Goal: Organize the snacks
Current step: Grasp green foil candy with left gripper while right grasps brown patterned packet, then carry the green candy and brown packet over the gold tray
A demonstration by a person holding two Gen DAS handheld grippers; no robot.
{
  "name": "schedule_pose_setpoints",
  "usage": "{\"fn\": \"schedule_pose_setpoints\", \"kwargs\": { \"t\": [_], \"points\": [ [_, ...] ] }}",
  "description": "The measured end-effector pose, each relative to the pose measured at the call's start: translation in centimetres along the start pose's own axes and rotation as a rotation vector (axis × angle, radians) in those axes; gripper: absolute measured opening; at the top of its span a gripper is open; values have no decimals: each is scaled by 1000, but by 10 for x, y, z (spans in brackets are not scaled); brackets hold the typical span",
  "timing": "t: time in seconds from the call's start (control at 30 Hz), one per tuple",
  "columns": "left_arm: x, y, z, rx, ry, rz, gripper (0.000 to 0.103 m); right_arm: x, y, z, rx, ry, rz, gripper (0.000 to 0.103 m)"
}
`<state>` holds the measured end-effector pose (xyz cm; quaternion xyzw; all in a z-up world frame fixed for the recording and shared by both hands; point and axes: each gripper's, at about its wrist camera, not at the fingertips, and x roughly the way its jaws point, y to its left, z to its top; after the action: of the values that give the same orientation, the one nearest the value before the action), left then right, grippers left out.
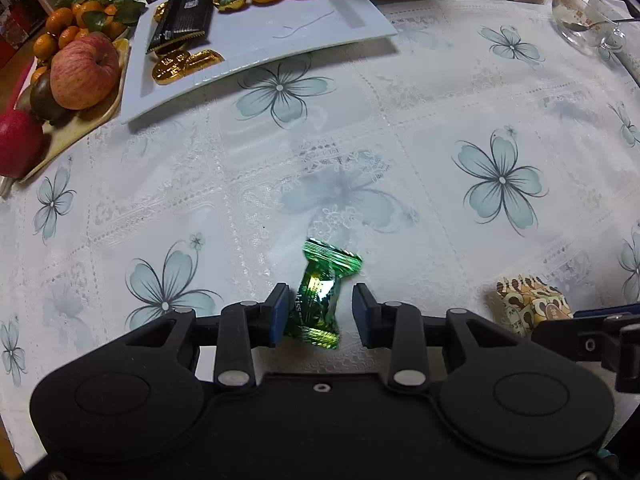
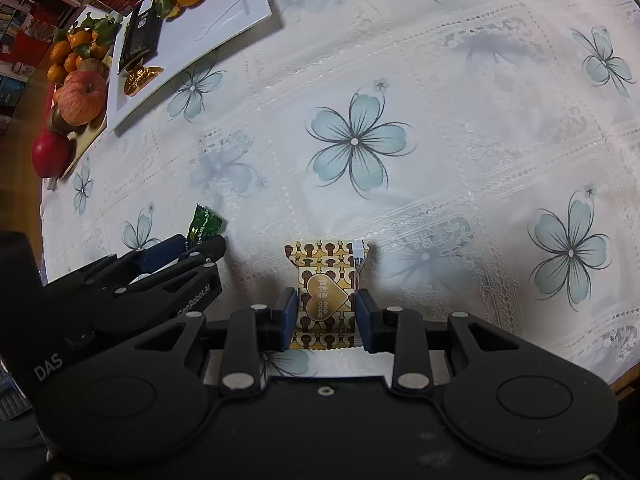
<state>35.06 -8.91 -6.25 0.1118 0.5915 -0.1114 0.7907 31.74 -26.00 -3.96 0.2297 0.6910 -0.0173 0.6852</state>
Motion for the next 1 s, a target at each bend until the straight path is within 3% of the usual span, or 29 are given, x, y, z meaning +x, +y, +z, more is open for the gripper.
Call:
{"fn": "schedule_pose_setpoints", "kwargs": {
  "t": [0.13,0.37,0.53,1.0],
  "points": [
    [0,4,-1,-42,13,-53,24,0,2,0,-9,-4,-4,34],
    [-10,21,-6,-204,75,-119,23,1,-1,3,4,-13,-27,34],
    [-18,23,-21,-246,118,-62,23,6,3,1,-8,-4,-51,33],
    [-23,16,-47,-242,212,22,23,33,17,-9,-50,69,-76,34]
  ]
}}
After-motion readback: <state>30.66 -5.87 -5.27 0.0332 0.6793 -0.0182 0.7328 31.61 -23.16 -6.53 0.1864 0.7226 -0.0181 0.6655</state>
